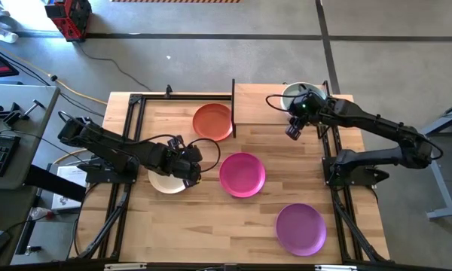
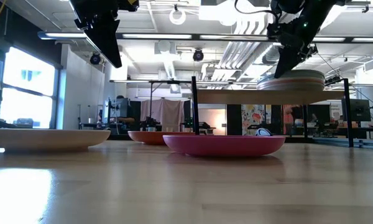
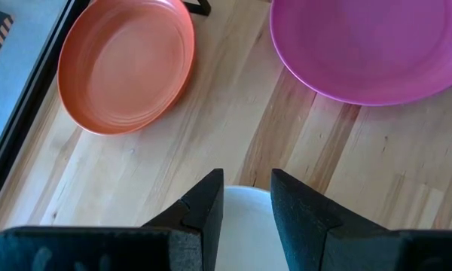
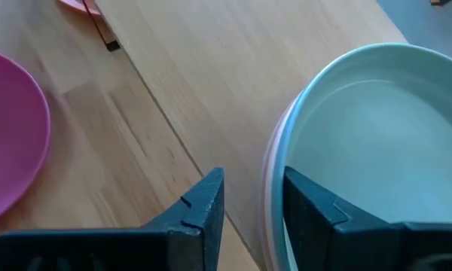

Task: Place and stack plates onto a shelf
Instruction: Stack the light blue plate on top of the peach plate on the shelf

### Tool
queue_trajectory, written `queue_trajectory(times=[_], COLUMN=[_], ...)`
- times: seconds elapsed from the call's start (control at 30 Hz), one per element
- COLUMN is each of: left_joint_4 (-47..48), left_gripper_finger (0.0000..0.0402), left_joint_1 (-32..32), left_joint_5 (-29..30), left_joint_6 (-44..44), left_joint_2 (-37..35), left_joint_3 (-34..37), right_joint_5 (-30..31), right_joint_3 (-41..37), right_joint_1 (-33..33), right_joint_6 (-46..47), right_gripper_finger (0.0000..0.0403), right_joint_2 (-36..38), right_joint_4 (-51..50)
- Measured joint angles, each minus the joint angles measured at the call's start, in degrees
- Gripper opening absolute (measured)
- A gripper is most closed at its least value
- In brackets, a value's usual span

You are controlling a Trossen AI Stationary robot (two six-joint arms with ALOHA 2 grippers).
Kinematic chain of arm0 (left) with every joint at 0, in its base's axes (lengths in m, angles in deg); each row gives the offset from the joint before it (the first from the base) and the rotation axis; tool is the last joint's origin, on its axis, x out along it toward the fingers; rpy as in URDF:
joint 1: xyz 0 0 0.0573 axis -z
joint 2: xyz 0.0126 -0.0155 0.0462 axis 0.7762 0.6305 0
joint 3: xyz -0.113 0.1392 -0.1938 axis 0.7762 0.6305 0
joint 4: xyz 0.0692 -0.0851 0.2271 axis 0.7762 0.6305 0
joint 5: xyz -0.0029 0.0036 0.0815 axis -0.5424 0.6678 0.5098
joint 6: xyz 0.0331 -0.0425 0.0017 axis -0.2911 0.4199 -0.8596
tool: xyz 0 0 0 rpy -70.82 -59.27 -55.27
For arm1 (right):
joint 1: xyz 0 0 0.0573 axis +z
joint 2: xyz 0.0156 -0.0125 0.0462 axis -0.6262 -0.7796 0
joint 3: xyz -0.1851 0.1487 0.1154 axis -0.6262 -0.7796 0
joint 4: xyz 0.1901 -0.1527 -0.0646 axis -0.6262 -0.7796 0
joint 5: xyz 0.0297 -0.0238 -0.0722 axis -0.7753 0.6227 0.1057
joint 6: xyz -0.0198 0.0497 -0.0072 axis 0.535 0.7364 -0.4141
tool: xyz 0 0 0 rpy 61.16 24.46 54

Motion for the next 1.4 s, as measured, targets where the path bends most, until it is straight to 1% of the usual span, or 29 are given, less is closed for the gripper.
queue_trajectory(times=[0.13,0.3,0.43,0.57,0.67,0.9,1.0,1.1,1.27,1.4], left_joint_4=[0.01,0.01,0.01,0.01,0.01,0.01,0.01,0.01,0.00,-0.01], left_gripper_finger=[0.0101,0.0101,0.0101,0.0101,0.0101,0.0101,0.0101,0.0101,0.0101,0.0101], left_joint_1=[-0.63,-1.86,-2.51,-2.79,-2.79,-2.77,-2.77,-2.77,-2.77,-2.77], left_joint_5=[-0.01,-0.01,-0.01,-0.03,-0.03,-0.03,-0.03,-0.03,-0.03,-0.03], left_joint_6=[0.00,0.00,0.00,0.00,-0.55,-1.50,-1.51,-1.49,-1.49,-1.49], left_joint_2=[0.00,0.00,0.00,0.00,0.00,0.00,0.00,0.00,0.00,0.00], left_joint_3=[0.00,0.00,0.00,0.00,0.00,0.00,0.00,0.00,0.00,0.00], right_joint_5=[0.13,0.37,0.44,2.37,2.47,3.18,5.87,6.34,10.07,8.00], right_joint_3=[0.00,0.00,0.00,0.00,0.00,0.00,-0.02,0.04,1.64,1.62], right_joint_1=[-0.02,-0.04,-0.04,-0.09,-0.42,-0.42,-0.42,-0.42,-0.52,-1.94], right_joint_6=[0.43,0.56,1.97,2.50,3.44,3.14,3.00,2.35,1.93,2.08], right_gripper_finger=[0.0106,0.0106,0.0106,0.0106,0.0106,0.0106,0.0106,0.0106,0.0106,0.0106], right_joint_2=[0.00,0.02,0.02,0.04,0.07,0.13,0.37,1.01,1.73,0.90], right_joint_4=[0.14,3.84,4.36,5.79,7.54,6.91,6.87,6.98,6.28,4.11])
